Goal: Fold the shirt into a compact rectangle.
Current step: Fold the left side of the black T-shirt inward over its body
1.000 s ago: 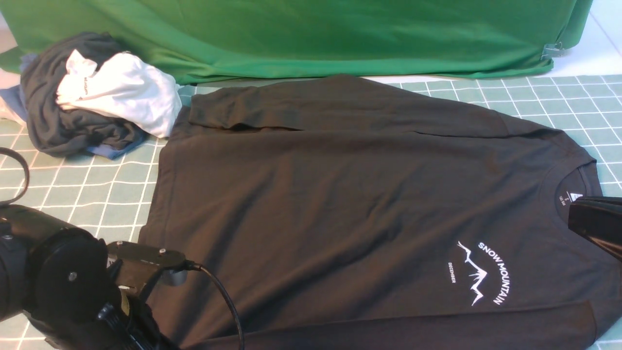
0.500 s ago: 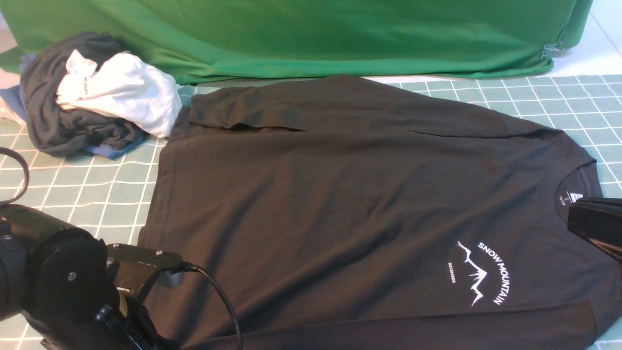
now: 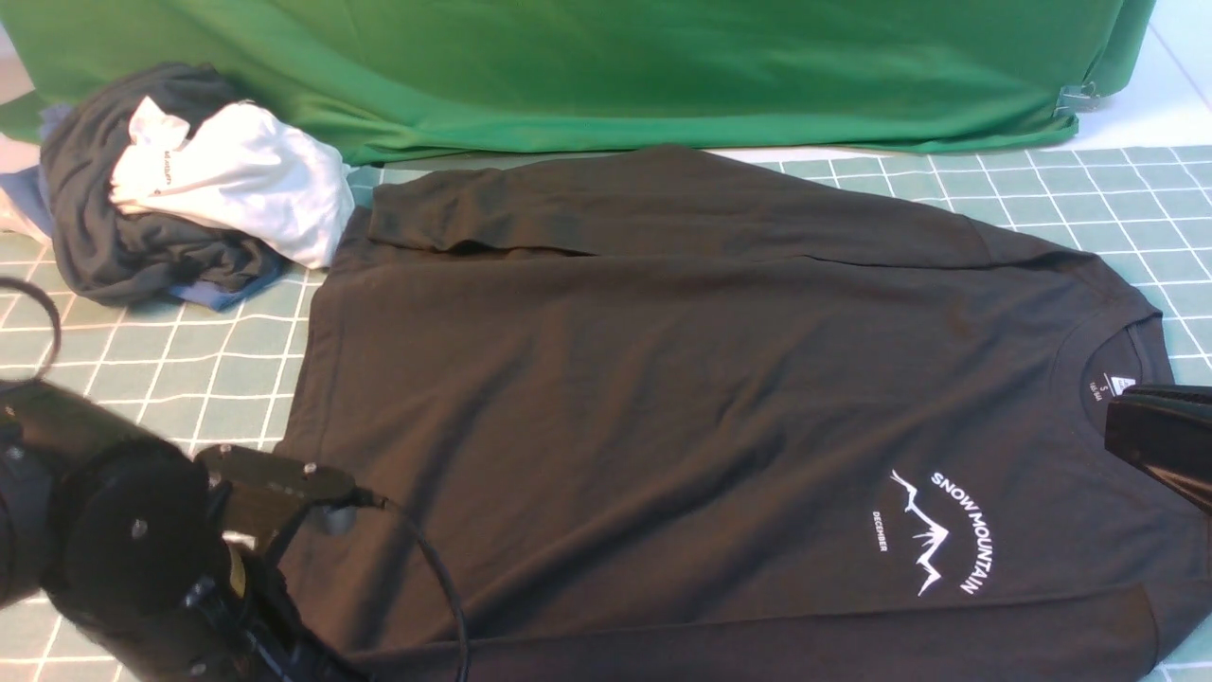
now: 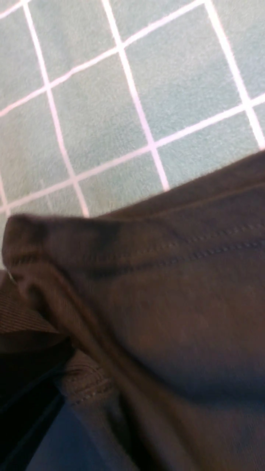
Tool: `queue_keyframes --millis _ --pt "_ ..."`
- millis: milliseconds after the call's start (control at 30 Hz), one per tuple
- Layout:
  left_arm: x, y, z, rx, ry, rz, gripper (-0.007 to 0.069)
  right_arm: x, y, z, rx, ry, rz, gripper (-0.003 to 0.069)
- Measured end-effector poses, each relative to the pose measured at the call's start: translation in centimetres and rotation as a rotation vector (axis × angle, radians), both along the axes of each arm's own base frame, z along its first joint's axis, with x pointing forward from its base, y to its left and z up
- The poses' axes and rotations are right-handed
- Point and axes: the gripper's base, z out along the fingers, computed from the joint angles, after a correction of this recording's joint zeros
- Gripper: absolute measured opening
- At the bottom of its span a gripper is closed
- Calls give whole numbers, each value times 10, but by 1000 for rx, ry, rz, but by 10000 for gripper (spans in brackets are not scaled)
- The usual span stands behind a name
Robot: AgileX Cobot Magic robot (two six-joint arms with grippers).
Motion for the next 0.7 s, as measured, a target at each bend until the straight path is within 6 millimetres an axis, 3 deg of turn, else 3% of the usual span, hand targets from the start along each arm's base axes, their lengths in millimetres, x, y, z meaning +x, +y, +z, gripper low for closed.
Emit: queue_keyframes --millis 300,467,600,700 --pt "15 -9 81 -109 -190 -3 25 0 0 0 2 -2 -1 50" --pt "36 -7 107 -56 -316 -5 25 0 0 0 2 -3 -1 50" --pt "71 -2 111 -20 -373 40 25 0 0 0 2 -3 -1 50" --pt "96 5 99 8 -371 74 25 0 0 0 2 -3 -1 50"
